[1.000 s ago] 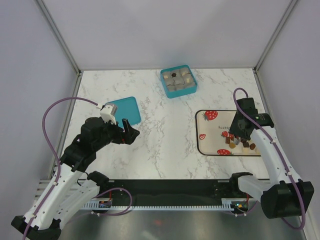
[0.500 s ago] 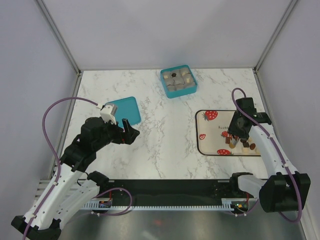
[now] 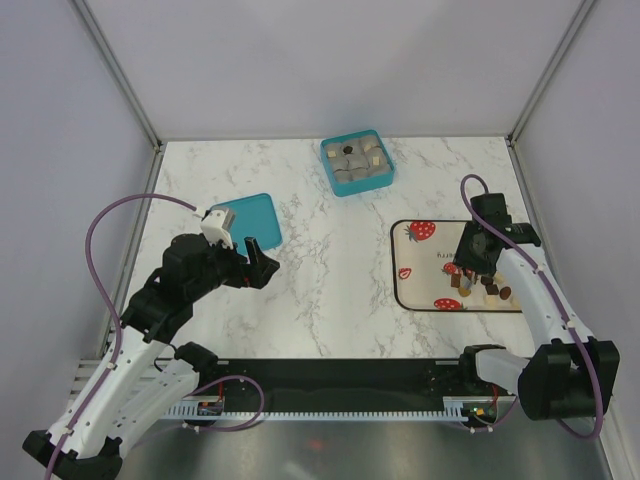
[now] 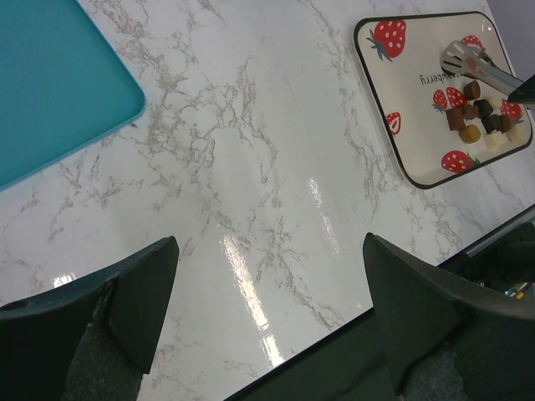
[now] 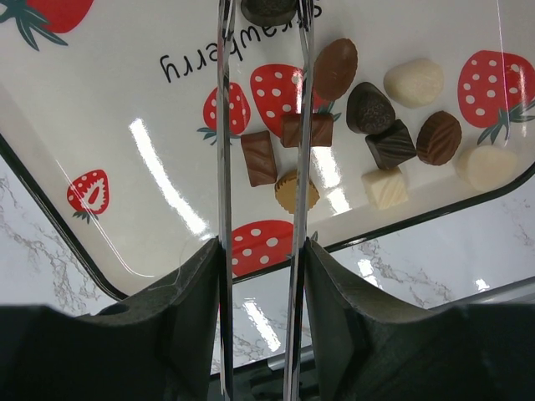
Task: Pack the chocolate
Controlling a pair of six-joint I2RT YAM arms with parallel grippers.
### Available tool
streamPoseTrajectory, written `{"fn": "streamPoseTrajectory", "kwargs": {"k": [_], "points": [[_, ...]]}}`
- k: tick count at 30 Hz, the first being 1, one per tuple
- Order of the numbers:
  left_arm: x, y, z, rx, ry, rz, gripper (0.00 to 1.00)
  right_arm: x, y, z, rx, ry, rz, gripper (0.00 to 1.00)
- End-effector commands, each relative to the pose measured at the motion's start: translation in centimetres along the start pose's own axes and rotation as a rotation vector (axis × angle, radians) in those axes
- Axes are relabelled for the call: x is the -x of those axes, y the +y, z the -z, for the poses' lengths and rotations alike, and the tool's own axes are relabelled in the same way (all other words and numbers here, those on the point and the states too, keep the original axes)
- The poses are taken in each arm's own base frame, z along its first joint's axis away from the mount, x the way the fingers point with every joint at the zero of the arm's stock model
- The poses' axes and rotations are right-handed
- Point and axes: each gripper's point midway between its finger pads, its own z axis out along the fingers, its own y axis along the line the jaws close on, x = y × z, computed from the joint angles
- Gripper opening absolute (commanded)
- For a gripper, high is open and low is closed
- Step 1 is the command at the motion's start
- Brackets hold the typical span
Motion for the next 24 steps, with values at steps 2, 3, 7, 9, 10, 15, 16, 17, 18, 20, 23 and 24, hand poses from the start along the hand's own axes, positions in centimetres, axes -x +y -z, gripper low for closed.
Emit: {"fn": "streamPoseTrajectory", "kwargs": {"k": [2,3,7,9,10,15,16,17,18,20,23,24], "points": [[0.3,-0.2,-0.1,-0.015,-0.01,-0.035,0.99,0.9,0.4,-0.1,0.025,-0.032,0.007,0.48],[0.2,-0.2,-0.1,-0.014,-0.009,-0.036,0.99,0.9,0.5,-0.1,0.027,-0.033,0.007,0.47],[0.3,-0.2,-0.1,-0.015,-0.01,-0.036,0.99,1.2,0.8,0.3,0.049,-0.039,0.014,0.45],[0.2,-0.2,-0.1,-0.015,-0.007,-0.036,0.99,1.6,1.2,0.8,0.071,-0.054,0.015,0.43],[0.2,-0.1,-0.2,-0.011,-0.005,-0.035,0.99,1.7,1.4,1.0,0.085,-0.057,0.016,0.43],[0.2,-0.1,-0.3,-0.011,-0.004,-0.035,0.99,2.7,2.0,2.2,0.117,-0.08,0.018,0.4],[0.2,-0.1,-0.2,-0.01,-0.006,-0.035,0.99,2.8,2.1,2.3,0.121,-0.08,0.018,0.4],[0.2,0.0,-0.3,-0.009,-0.003,-0.035,0.99,3.0,2.2,2.5,0.124,-0.084,0.019,0.39],[0.2,0.0,-0.3,-0.008,-0.005,-0.033,0.99,3.4,2.4,2.8,0.133,-0.095,0.017,0.39],[0.2,0.0,-0.3,-0.004,-0.003,-0.032,0.99,3.7,2.6,3.1,0.141,-0.098,0.018,0.39],[0.2,0.0,-0.3,-0.004,-0.004,-0.033,0.99,4.4,3.1,3.6,0.163,-0.109,0.015,0.38],[0.2,0.1,-0.3,-0.002,-0.007,-0.033,0.99,4.6,3.3,4.0,0.175,-0.114,0.014,0.38]]}}
